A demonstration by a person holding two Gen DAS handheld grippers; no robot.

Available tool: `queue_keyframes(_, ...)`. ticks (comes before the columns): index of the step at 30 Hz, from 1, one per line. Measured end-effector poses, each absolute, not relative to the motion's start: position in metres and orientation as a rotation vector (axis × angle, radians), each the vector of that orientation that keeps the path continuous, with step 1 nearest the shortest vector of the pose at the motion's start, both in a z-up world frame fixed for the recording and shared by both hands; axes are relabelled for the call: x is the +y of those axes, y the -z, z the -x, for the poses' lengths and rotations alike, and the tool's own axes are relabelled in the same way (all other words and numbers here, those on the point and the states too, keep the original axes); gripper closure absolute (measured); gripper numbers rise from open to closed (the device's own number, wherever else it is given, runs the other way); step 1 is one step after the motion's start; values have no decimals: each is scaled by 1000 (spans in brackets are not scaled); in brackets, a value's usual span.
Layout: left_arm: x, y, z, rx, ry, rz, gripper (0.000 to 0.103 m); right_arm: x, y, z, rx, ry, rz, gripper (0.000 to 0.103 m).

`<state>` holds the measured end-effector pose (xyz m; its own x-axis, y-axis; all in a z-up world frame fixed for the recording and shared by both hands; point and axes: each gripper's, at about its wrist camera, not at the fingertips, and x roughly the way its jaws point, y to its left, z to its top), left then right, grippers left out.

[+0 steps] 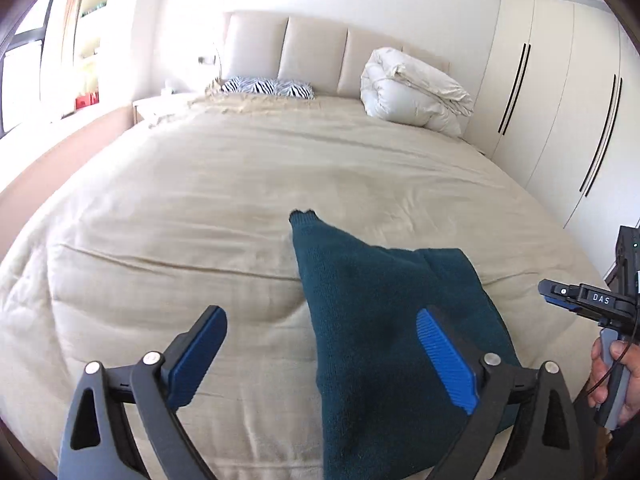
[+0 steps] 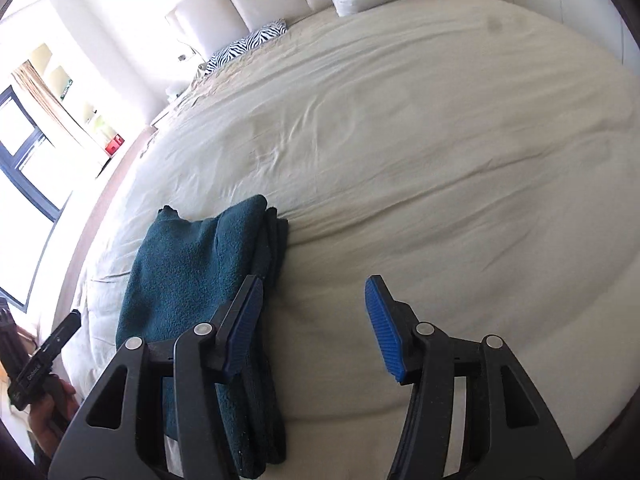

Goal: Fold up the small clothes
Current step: 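Release the sweater and pull both tools back from the folded stack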

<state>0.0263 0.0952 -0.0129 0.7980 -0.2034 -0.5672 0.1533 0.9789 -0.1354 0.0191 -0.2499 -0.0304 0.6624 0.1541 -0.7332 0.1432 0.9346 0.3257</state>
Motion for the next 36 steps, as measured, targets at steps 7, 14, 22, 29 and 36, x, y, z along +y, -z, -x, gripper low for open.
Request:
queue_keyframes(7, 86, -72, 32, 271, 35, -86, 0, -215, -77, 56, 403, 74, -240, 3)
queue_keyframes(14, 87, -85, 28, 413, -18, -23, 0, -187, -144, 93, 201, 85, -120, 0)
queue_keyframes(22, 84, -4, 4, 782, 13, 58, 0, -151, -102, 81, 544, 85, -71, 0)
queue_keyframes(29, 76, 31, 16, 878, 11, 26, 0, -133, -31, 69, 756, 102, -112, 0)
queue_keyframes(36, 80, 37, 12, 892, -6, 27, 0, -128, 4, 61, 850, 115, -104, 0)
